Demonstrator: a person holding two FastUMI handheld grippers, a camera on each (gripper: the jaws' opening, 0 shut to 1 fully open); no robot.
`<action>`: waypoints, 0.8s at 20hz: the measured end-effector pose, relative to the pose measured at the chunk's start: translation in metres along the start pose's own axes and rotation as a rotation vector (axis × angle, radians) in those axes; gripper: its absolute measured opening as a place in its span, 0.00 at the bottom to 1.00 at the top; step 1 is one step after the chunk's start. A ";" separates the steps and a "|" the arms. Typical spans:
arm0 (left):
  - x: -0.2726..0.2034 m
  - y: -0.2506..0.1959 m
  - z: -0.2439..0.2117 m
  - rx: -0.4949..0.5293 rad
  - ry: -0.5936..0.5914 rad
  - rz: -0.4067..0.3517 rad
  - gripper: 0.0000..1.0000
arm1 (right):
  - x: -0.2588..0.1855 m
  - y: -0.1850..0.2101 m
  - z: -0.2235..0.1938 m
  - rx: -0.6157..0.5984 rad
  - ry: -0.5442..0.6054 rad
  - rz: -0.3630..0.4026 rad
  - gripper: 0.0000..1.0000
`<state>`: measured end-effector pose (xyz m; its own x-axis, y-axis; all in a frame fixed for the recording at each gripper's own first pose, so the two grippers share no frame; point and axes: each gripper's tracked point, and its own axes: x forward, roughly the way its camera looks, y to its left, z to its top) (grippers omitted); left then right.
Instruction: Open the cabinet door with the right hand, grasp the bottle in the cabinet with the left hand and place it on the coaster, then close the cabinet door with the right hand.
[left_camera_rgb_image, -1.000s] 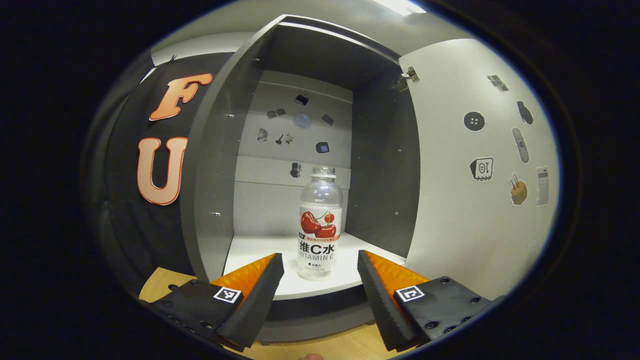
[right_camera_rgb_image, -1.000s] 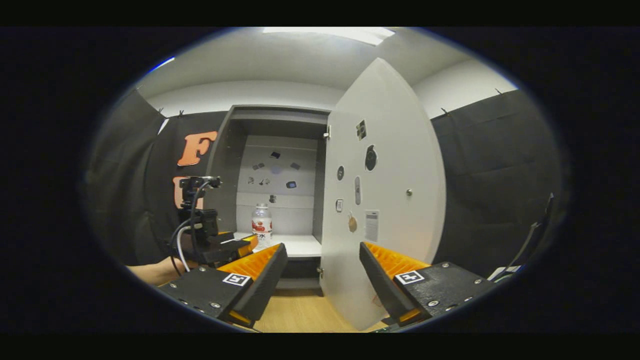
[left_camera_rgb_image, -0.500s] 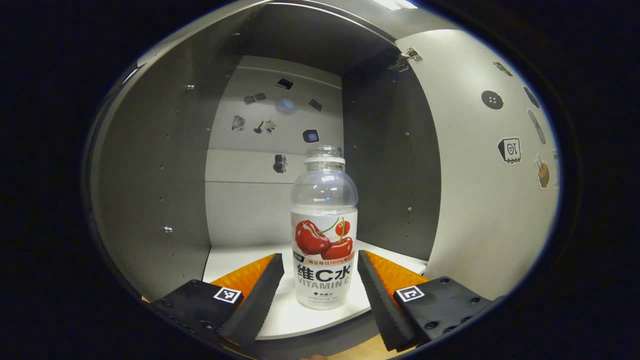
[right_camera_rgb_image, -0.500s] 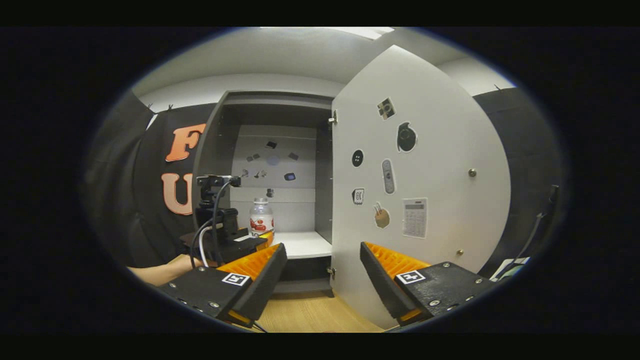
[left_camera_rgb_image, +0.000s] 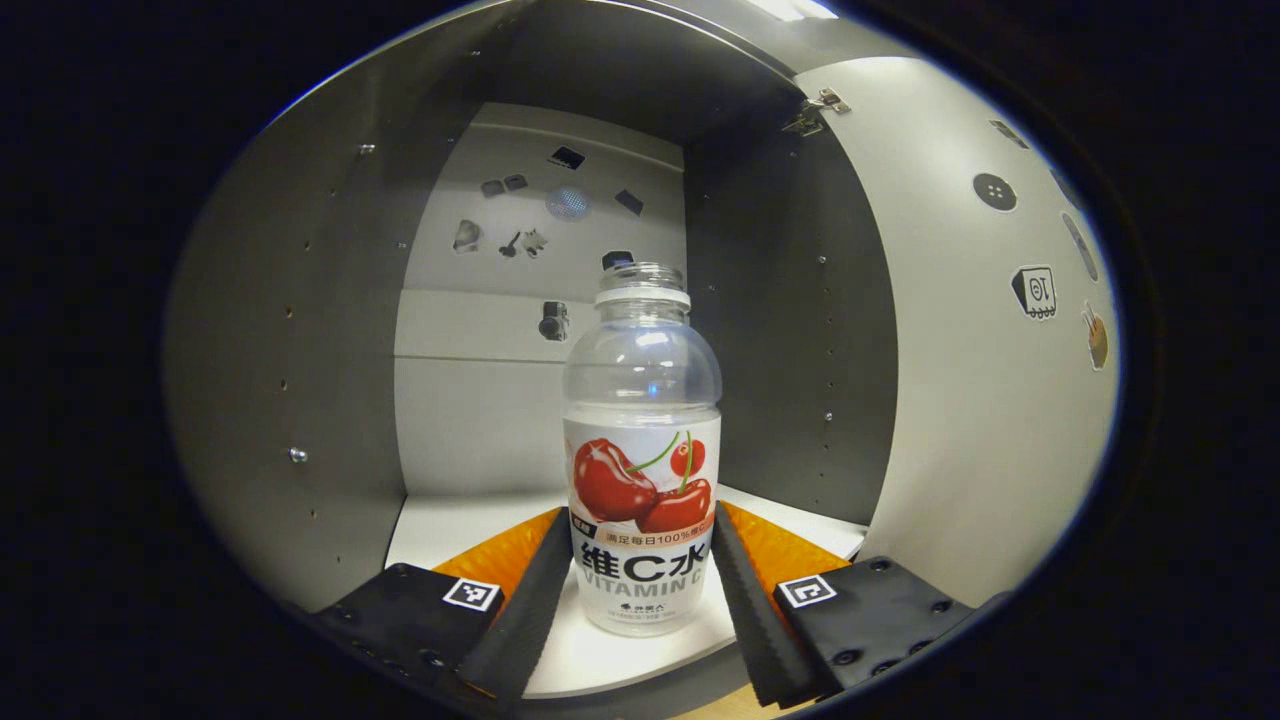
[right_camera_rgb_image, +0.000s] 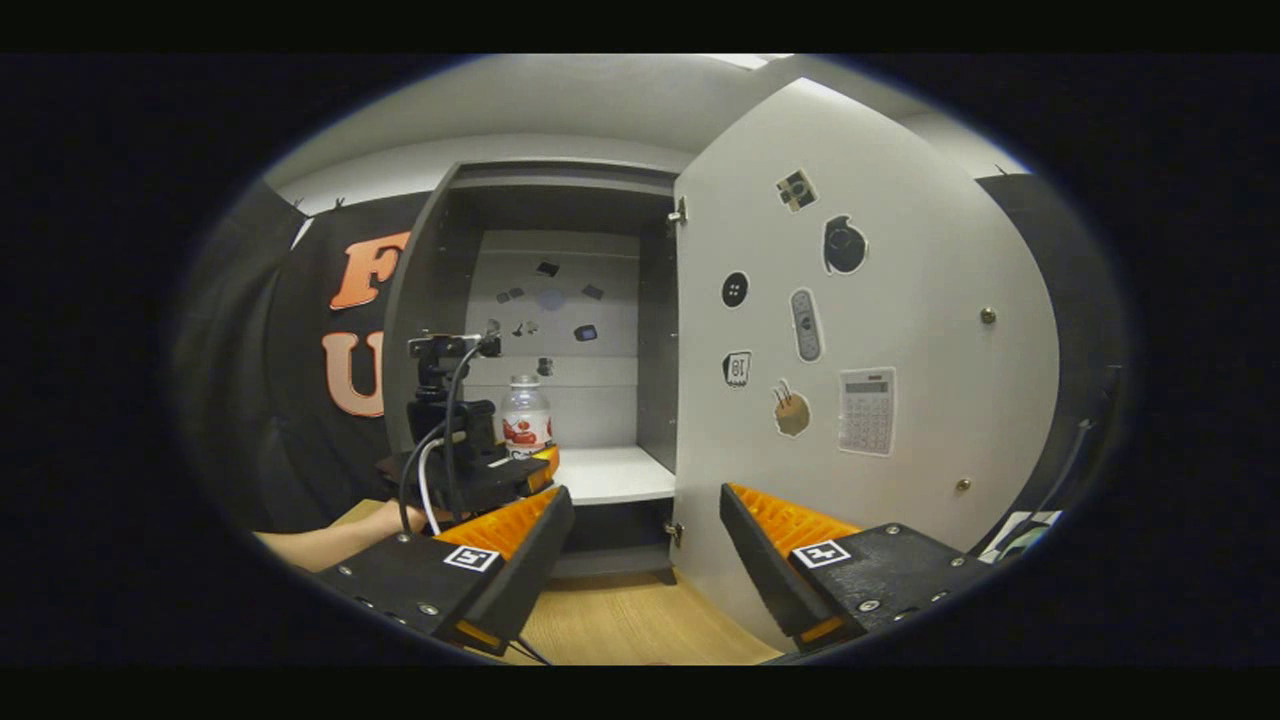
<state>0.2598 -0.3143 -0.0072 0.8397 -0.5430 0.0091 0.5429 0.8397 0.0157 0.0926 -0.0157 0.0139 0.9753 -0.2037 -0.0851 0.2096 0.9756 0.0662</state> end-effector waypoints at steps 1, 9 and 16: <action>-0.001 0.003 0.000 0.011 0.003 0.013 0.86 | -0.002 0.000 0.001 0.000 -0.003 0.004 0.91; -0.050 0.004 0.006 -0.054 -0.009 0.069 0.81 | -0.026 -0.004 0.002 -0.004 -0.018 0.063 0.91; -0.123 0.000 0.012 -0.024 -0.031 0.140 0.81 | -0.057 0.001 0.001 -0.004 -0.033 0.183 0.91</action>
<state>0.1560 -0.2472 0.0038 0.9066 -0.4200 0.0404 0.4208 0.9071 -0.0121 0.0371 -0.0036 0.0197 0.9989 -0.0250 -0.0394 0.0278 0.9969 0.0736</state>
